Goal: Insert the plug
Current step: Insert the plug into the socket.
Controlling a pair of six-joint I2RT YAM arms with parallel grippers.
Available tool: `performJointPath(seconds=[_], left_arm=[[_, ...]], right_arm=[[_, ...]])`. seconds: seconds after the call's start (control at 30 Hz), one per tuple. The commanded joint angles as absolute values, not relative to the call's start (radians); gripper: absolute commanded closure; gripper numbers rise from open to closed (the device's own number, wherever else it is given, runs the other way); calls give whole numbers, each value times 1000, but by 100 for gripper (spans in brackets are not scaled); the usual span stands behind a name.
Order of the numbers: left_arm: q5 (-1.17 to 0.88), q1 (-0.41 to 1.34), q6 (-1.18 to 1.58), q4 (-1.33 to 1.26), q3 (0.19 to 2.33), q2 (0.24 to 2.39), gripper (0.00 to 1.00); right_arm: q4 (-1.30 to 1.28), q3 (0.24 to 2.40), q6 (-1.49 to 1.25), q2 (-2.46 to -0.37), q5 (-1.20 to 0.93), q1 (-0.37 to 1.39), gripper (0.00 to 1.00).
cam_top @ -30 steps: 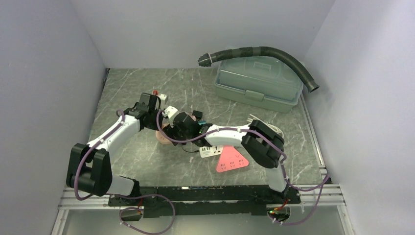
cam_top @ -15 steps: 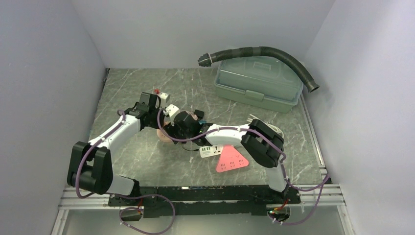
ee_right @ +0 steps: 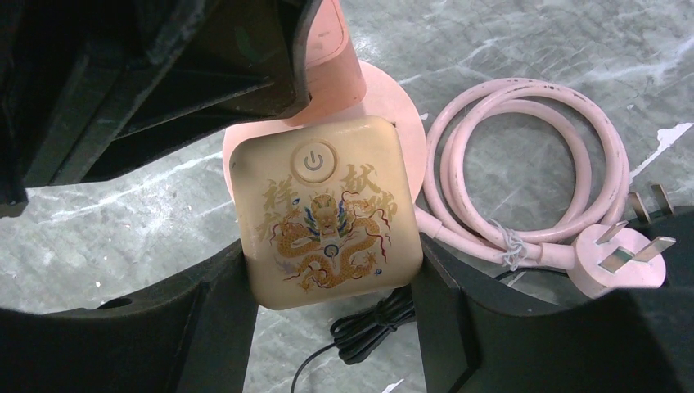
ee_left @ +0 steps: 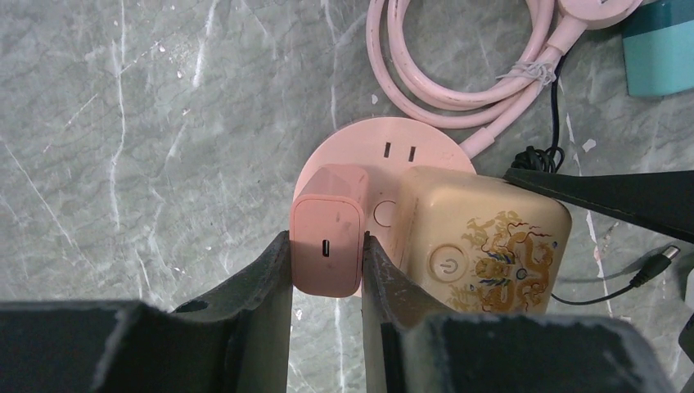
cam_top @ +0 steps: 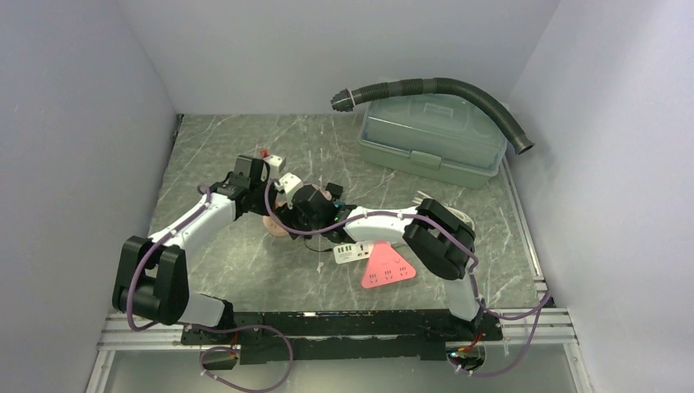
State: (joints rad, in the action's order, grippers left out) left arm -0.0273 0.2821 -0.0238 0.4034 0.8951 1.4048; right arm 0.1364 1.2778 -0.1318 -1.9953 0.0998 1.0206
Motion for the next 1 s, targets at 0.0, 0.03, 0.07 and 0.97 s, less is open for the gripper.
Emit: performJointPath(seconds=[0.0,0.03,0.07,0.97], left_arm=[[43,280,-72,420,836,1415,100],[41,282,-73,417,829,1412,100],[37,284,-74,413,824,1411,100],[-58,300,-189,454,871,1526,100]], right_arm=[[156,1260,-164,-1990,113,1006,40],[159,1259,-167,-1989,110,1005,40],[162,1259,-167,-1987,109,1005,40],[266,1162,-69,-1875,-167,1022,29]])
